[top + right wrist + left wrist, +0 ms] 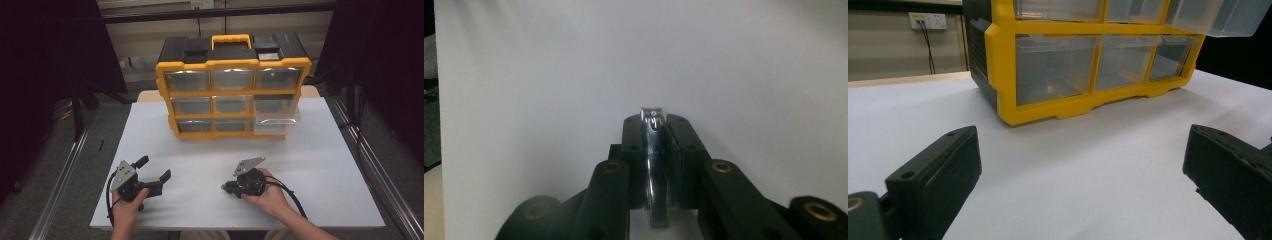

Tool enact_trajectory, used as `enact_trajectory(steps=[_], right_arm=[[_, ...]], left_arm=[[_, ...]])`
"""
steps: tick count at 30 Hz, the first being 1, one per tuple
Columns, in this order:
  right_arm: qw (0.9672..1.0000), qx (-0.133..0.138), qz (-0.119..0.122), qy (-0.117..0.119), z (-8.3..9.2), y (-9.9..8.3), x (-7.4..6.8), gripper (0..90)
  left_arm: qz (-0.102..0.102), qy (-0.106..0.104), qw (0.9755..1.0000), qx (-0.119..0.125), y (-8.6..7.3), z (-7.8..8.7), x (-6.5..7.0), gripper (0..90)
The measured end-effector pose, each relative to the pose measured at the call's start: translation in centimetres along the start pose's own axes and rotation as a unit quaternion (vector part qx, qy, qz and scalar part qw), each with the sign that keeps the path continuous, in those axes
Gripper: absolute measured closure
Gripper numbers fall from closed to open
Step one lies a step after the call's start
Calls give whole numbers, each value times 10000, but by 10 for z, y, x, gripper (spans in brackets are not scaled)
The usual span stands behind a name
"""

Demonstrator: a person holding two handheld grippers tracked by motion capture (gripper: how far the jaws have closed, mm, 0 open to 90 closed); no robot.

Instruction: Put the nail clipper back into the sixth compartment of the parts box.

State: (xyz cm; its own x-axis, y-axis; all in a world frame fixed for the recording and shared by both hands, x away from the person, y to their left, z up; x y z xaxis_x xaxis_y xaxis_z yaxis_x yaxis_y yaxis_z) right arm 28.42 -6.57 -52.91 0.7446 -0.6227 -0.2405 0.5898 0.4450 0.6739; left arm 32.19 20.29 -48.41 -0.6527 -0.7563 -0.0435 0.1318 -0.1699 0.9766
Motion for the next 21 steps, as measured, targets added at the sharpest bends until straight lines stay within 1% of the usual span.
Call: enact_trajectory(steps=[1, 3, 4, 5, 6, 7, 8, 9, 10, 11, 13, 14, 15, 16, 18, 19, 20, 21], right_arm=[[10000, -18, 26, 7, 0, 0, 1, 805], [9999, -47, -96, 64, 0, 1, 1, 806], [10000, -35, -62, 51, 0, 1, 2, 807], [9997, -123, -187, 74, 2, 1, 1, 807], [9996, -126, -206, 109, 2, 1, 2, 808], [9996, -153, -188, 147, 3, 1, 2, 808], [9995, -165, -215, 145, 3, 1, 2, 808], [9992, -193, -320, 148, 4, 0, 2, 808], [9993, -199, -282, 150, 5, 0, 3, 809], [9993, -208, -296, 126, 6, 0, 3, 811], [9992, -151, -326, 179, 7, 2, 3, 812], [9991, -138, -333, 209, 8, 2, 3, 813], [9989, -136, -385, 231, 8, 3, 3, 813], [9988, -167, -399, 226, 9, 2, 4, 813], [9989, -122, -399, 232, 9, 3, 5, 814], [9988, -109, -401, 244, 10, 3, 6, 814], [9984, -162, -466, 262, 11, 3, 6, 814], [9983, -153, -502, 265, 11, 3, 6, 814]], left_arm=[[-3, 4, 10000, 1, 0, 0, 0, 22], [2, 10, 10000, -5, 0, 0, 0, 22], [-18, -20, 10000, -16, 0, 0, 0, 22], [-22, -39, 10000, -24, -1, 0, 1, 22], [-35, -42, 10000, -20, -1, 0, 1, 22], [0, -37, 10000, -1, -1, -1, 1, 22], [-27, -9, 10000, -14, -1, 0, 0, 22], [-10, -26, 10000, -11, -1, 0, 0, 22], [3, -28, 10000, 8, 0, 0, 0, 22], [-20, -23, 10000, -9, -1, 0, -1, 23], [-33, -2, 10000, -19, 0, 1, -1, 22], [6, 2, 10000, 7, 0, 0, 0, 22], [4, 4, 10000, 3, 0, 0, 0, 22], [7, 0, 10000, 8, 0, 0, 0, 22], [2, 11, 10000, 1, 0, 0, 0, 22], [-38, 10, 10000, -34, -1, 1, -1, 22], [4, 15, 10000, -3, 0, 0, -1, 22], [2, -21, 10000, 4, 0, 0, -1, 22]])
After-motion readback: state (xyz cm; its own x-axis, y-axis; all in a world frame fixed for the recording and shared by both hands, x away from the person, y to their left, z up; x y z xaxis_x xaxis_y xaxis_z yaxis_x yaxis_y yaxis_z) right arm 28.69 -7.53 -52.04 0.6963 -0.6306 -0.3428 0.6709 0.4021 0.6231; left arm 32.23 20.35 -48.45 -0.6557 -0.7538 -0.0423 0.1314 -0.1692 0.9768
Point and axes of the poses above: each handheld gripper's, and its own axes: z roughly backward along the jaws, y roughly out of its top, x roughly to its right, the point moved 7 cm from there along -z, roughly forward along the jaws, and after that the axes turned 8 degrees about -z, right-handed, at the moved point
